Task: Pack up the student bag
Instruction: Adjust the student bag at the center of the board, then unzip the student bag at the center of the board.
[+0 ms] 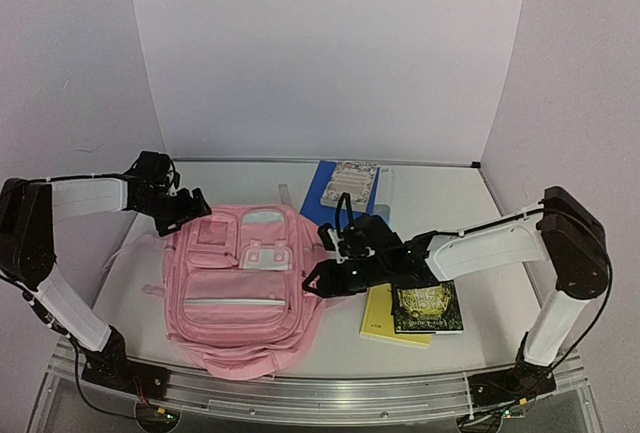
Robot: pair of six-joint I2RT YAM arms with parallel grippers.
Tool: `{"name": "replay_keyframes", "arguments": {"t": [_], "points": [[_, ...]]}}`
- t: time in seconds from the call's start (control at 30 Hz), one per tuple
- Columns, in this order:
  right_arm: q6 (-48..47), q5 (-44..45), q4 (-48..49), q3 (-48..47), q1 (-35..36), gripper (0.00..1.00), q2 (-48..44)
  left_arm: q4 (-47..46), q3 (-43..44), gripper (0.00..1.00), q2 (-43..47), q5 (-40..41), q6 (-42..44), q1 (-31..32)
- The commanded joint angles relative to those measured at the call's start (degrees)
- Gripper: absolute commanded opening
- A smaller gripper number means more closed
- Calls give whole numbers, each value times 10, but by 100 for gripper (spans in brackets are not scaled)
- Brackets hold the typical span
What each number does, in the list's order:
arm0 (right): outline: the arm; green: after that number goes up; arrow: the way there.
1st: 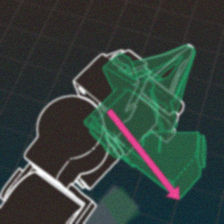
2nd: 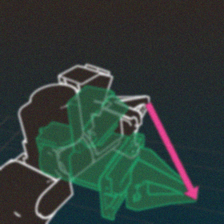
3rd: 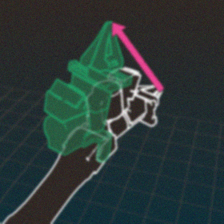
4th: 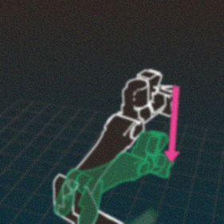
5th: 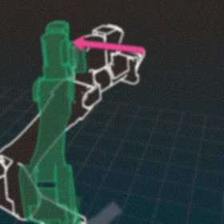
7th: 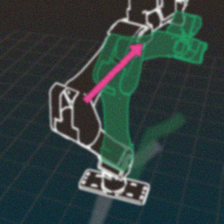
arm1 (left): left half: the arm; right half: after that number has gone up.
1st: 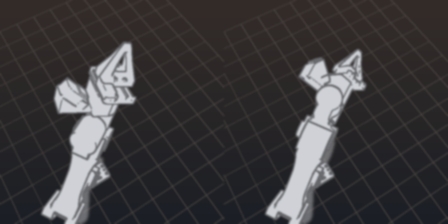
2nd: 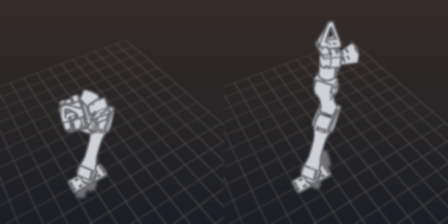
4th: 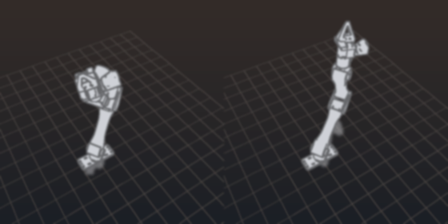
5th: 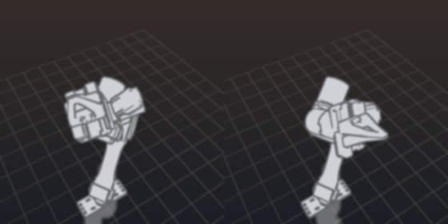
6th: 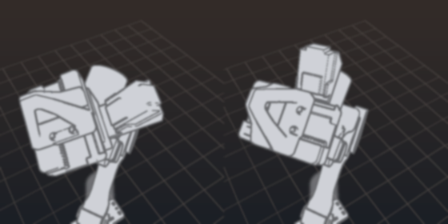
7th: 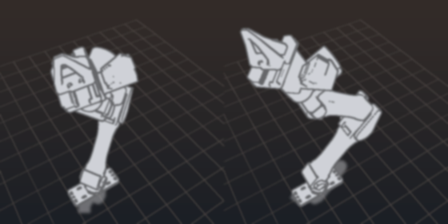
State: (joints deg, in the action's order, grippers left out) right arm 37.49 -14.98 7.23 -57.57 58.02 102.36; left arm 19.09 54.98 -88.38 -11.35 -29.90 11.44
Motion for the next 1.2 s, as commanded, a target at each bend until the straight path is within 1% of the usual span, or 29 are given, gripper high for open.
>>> {"name": "replay_keyframes", "arguments": {"t": [0.0, 0.13, 0.23, 0.3, 0.43, 0.53, 0.6, 0.7, 0.83, 1.03, 1.1, 1.17], "points": [[-28, 39, -47, -5, -2, 49, -51, 28, 12, 96, 21, 23, 29, -1], [-81, 44, -85, -38, -3, 51, -27, 31, -44, 98, 57, 34, 8, -2], [-125, 47, -116, -76, -6, 50, 5, 20, -91, 97, 87, 22, -9, -2], [-150, 47, -127, -99, -11, 47, 25, 11, -109, 95, 104, 11, -13, -2], [-203, 27, -142, -142, -21, 38, 57, 4, -127, 82, 120, 4, -13, -2], [-242, 14, -165, -172, -24, 36, 83, 7, -125, 73, 117, 7, -9, -2], [-257, 28, -180, -185, -24, 33, 99, 13, -117, 68, 110, 8, -2, -2], [-278, 51, -197, -199, -24, 31, 115, 26, -103, 66, 90, 20, 6, -3], [-299, 48, -218, -220, -25, 30, 137, 26, -96, 64, 71, 26, 10, -3], [-307, 53, -227, -239, -25, 32, 164, 9, -98, 53, 61, 23, 7, -3], [-306, 60, -227, -244, -24, 27, 171, 5, -98, 47, 58, 21, 6, -3], [-304, 61, -226, -251, -25, 19, 174, 3, -98, 41, 54, 20, 5, -3]]}}
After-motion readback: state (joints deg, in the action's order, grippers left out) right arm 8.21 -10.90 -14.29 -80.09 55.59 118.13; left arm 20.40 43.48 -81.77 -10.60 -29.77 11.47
